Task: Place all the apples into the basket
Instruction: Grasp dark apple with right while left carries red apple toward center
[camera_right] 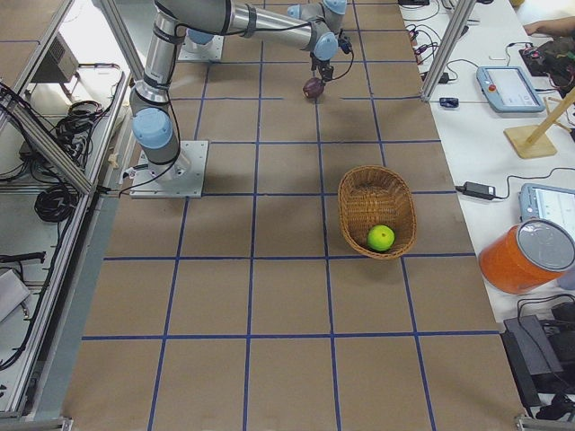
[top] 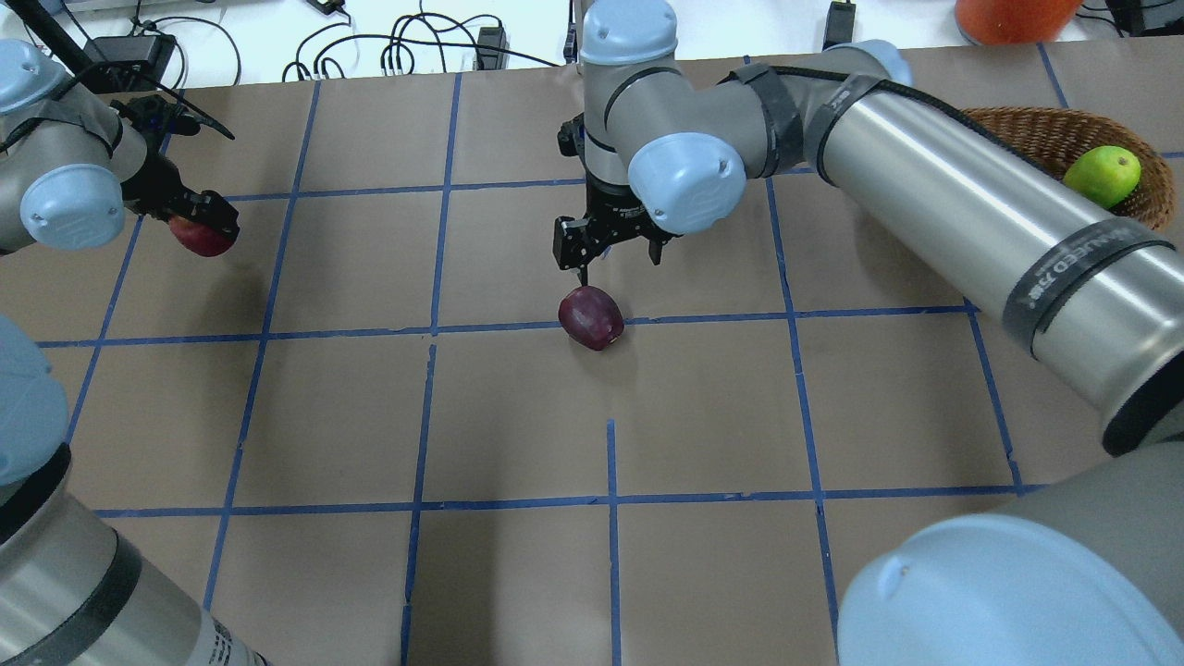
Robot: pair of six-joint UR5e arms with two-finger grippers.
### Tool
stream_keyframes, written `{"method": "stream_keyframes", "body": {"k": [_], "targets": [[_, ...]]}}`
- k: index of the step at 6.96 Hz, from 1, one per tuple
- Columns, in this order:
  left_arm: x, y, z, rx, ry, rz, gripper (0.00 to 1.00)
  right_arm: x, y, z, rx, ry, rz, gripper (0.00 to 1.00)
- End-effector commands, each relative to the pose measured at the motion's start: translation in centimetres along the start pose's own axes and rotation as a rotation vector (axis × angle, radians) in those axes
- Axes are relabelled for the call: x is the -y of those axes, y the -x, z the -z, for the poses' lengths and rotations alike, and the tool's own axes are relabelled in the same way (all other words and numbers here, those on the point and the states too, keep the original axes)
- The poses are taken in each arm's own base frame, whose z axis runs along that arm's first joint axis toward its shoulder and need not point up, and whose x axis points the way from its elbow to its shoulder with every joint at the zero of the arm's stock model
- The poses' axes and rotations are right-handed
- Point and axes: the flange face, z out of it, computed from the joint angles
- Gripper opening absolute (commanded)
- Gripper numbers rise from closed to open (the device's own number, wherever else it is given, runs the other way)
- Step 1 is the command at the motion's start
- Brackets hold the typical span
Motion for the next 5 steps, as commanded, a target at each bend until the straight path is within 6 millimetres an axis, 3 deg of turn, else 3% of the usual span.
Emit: {"method": "stream_keyframes", "body": {"k": [1,3,4,5], "targets": [[-6.1,-9.5,1.1,-0.019,0.025,0.172,0.42,-1.0,1.4,-3.9,-0.001,-0.027,0.035,1.0],[-7.3,-17.5,2.6,-0.024,0.002,0.294,0.42,-1.0,1.2,-6.6,-0.005,-0.004,0.041,1.0],[-7.4,-19.9,2.6,-0.027,0.001,0.35,0.42,-0.4,1.1,-7.5,-0.009,-0.046,0.042,1.0],[-7.5,-21.3,2.3,-0.031,0.008,0.397,0.42,-0.1,1.0,-7.5,-0.015,-0.068,0.039,0.46]]}}
